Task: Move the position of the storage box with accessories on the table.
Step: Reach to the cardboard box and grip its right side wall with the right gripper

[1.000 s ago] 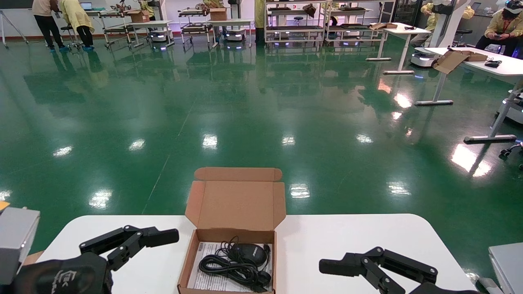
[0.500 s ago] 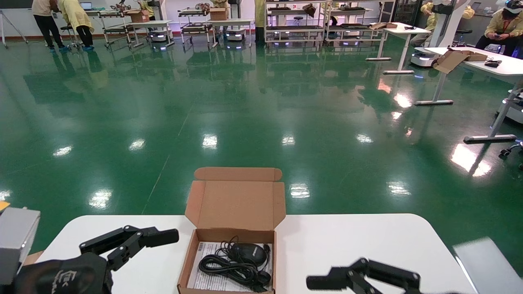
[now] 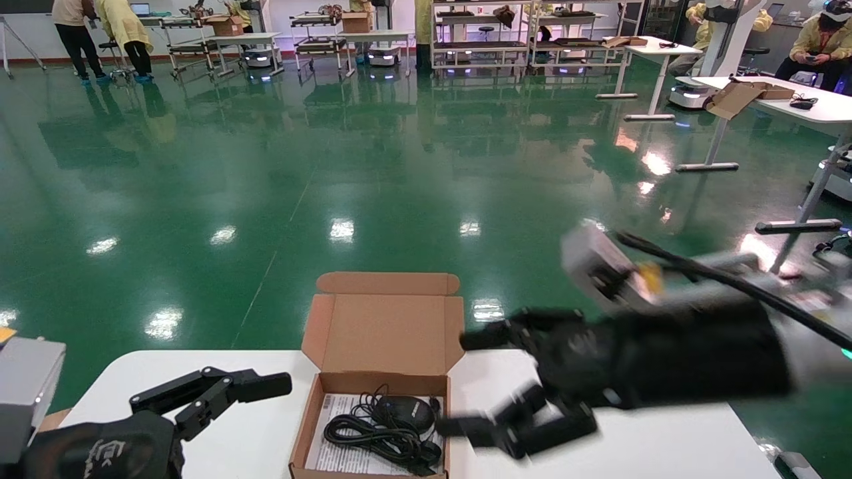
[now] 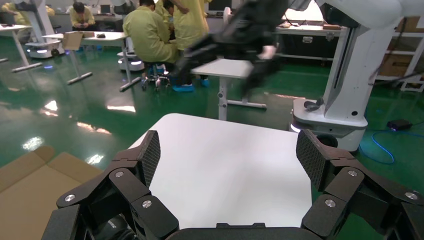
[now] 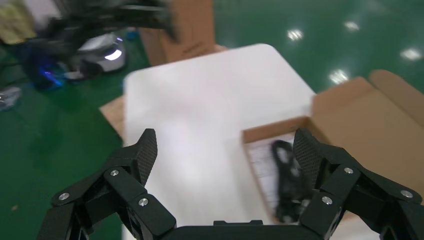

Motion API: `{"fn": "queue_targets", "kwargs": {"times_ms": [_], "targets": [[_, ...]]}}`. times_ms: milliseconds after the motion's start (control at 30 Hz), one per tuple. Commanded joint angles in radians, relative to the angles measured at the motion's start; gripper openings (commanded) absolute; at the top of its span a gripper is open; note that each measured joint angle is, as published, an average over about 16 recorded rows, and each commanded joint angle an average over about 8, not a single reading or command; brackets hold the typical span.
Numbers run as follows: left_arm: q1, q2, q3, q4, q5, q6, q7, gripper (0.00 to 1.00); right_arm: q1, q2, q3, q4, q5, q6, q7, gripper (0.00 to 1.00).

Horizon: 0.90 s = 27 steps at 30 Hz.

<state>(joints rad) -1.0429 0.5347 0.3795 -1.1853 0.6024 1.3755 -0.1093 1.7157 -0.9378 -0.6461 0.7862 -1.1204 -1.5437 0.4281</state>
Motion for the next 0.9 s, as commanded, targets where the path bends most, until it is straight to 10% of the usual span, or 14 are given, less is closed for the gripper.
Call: {"fn": "queue_targets", "kwargs": {"times_ms": [33,567,900], "targets": [[0.0,0.0,0.0,0.0,0.0,0.0,0.0,1.0,0.061,-0.053,-0.038,-0.092,-0.046,0.003,-0.004,1.0],[0.0,0.0,0.0,0.0,0.0,0.0,0.0,1.0,0.105,-0.404,-0.094,-0.66,-0.2,0.496,-0.176,1.0],[0.0,0.0,0.0,0.0,0.0,0.0,0.0,1.0,0.121,-0.369,-0.108,-0.701,-0.221,0.514,-0.157,1.0]]}}
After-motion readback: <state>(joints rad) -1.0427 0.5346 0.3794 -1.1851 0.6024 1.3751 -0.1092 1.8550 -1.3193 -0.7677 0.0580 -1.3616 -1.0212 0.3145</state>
